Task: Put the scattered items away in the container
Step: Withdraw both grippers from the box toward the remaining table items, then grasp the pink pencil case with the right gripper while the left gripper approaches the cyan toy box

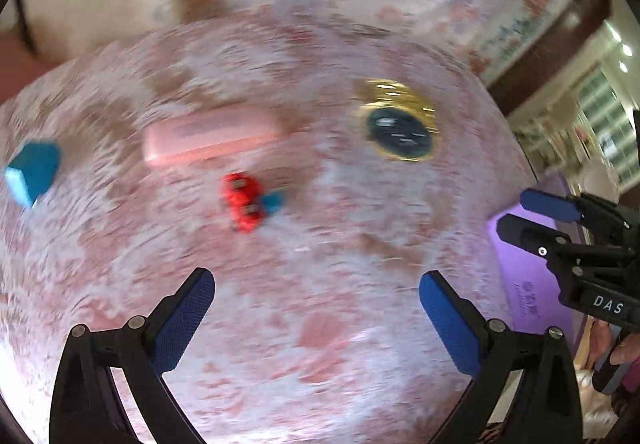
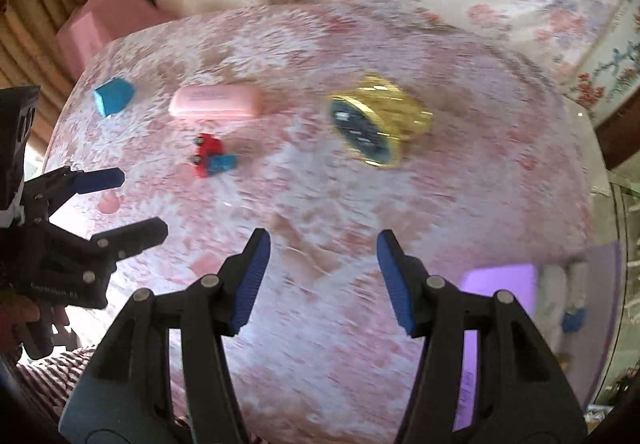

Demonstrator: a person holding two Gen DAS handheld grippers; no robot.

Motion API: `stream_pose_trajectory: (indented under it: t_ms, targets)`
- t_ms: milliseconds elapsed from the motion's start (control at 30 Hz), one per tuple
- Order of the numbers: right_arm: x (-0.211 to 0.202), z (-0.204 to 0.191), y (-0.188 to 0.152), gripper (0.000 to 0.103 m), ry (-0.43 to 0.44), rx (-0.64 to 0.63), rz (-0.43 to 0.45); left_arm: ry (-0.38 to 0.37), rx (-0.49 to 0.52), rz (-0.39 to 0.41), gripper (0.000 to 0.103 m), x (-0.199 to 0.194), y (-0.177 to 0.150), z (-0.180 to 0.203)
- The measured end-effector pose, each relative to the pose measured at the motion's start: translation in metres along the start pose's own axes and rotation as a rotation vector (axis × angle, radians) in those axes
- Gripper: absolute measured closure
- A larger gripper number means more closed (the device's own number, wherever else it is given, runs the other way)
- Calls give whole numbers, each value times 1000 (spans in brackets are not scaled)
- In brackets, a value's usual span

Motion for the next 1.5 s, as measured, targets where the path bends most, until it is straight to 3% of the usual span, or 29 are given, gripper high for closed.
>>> stream_pose_trajectory:
  t_ms: [333,633,867,1167,1500]
  targets:
    - [58,-88,19,44,35,-98,-80,63,-152,-51,0,7,-43,-105]
    - [104,-148,64,44,39,-398,-81,105,-229,-85,0,12,-63,-166]
    - [136,-172,92,40,50,-583,-89,134,-259,-87,0,15,-68,-196]
    - [169,-197,93,37,49,-895,-139,154,-304,-93,0,14,-82,-222]
    - [194,-204,85,36,19,-1049,-180,177,-365,-87,0,10,-91,-252]
Point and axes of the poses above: each gripper's, at about its wrist camera, not at the fingertips, and x roughly the way its jaws point, z to its right, y to its top, the point moved 6 cm from there along x, roughly the way its jaws point, and after that the axes turned 15 degrees about x, right-handed, at the moved point
